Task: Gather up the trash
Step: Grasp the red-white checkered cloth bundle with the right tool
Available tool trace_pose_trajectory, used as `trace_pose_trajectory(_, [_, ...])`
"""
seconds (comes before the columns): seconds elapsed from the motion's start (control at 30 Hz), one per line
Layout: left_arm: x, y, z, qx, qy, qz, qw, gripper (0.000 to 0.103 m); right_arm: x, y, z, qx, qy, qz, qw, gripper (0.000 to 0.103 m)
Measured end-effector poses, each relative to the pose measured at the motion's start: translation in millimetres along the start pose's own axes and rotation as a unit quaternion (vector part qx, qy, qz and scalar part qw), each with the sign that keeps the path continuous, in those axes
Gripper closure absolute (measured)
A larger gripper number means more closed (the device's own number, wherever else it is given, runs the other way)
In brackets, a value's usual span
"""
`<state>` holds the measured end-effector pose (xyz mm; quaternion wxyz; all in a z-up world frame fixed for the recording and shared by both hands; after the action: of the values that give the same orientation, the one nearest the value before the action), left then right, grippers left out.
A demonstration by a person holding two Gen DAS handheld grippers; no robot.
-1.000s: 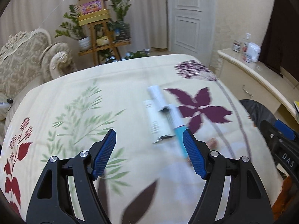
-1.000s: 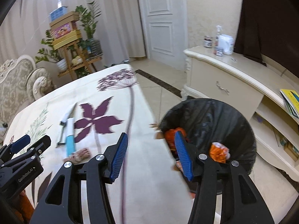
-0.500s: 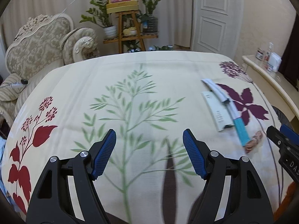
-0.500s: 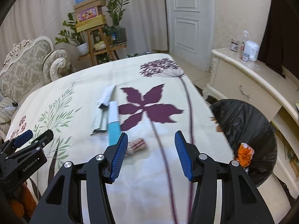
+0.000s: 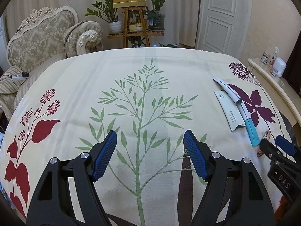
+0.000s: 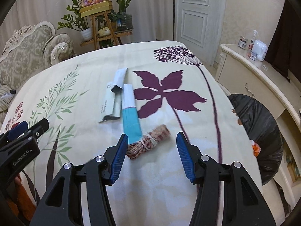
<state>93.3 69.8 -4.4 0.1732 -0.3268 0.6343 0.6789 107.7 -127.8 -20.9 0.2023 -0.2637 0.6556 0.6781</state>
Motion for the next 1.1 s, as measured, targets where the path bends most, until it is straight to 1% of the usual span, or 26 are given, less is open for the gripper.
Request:
trace_pose_trajectory(0.17, [0.7, -0.1, -2.9, 0.005, -0.002, 0.001, 1.0, 0.031, 4.4, 3.1, -15.0, 0.015, -0.005, 0.004, 1.0, 0.05])
trace_pose_trajectory(0.43, [2.2, 0.7, -7.9, 0.008, -0.007, 0.002, 0.9999, 0.031, -1.5, 4.4, -10.0, 0.004, -0.002, -0.007, 1.0, 0.05])
trace_pose_trajectory(0.53, [2.7, 0.6, -8.3, 0.008, -0.008, 0.003, 0.9999, 0.031, -2.4, -1.1, -4.4, 0.001, 0.005, -0.003, 1.0, 0.056])
trace_pose_trajectory(0.57, [2.9, 0.5, -8.1, 0.007, -0.008, 0.004, 0.9999, 0.031, -2.3, -4.7, -2.8, 0.0, 0.009, 0.003, 1.0, 0.061])
trace_pose_trajectory(0.6, [3.1, 0.3, -8.1, 0.007, -0.009, 0.005, 0.9999, 0.031, -1.6, -7.4, -2.4, -0.004, 0.009, 0.009, 1.0, 0.068])
trace_pose_trajectory(0.67, [3.3, 0.1, -7.5, 0.006, -0.008, 0.006, 0.9999, 0.031, -0.2, -7.6, -3.0, -0.012, 0.006, 0.01, 1.0, 0.073])
trace_pose_trajectory(0.7, [3.1, -0.6, -7.1, 0.006, -0.008, 0.007, 0.9999, 0.031, 0.2, -6.7, -2.6, -0.013, 0.008, 0.009, 1.0, 0.079])
trace_pose_trajectory(0.77, [2.5, -2.3, -7.1, 0.007, -0.008, 0.008, 0.9999, 0.031, -0.2, -5.6, -1.9, -0.016, 0.011, 0.008, 1.0, 0.085])
trace_pose_trajectory(0.93, [-2.1, -7.2, -14.0, 0.011, -0.012, 0.01, 0.9998, 0.031, -4.7, -5.7, -8.2, -0.016, 0.007, 0.003, 1.0, 0.085])
trace_pose_trajectory(1.1, [-11.0, -13.7, -28.1, 0.02, -0.017, 0.012, 0.9996, 0.031, -17.1, -9.7, -18.1, -0.019, 0.0, -0.007, 1.0, 0.085])
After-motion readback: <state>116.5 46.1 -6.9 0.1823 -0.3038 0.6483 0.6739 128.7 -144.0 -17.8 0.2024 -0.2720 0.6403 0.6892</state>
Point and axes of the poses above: each gripper's, at about its wrist camera, not at the fingertips, and y roughly against the way its jaws point, z to its left, x to its underside, the point moved 1 cm from there along -y, roughly the way its jaws point, and after that the axes turned 3 degrees about y, right-handed, at the moved point
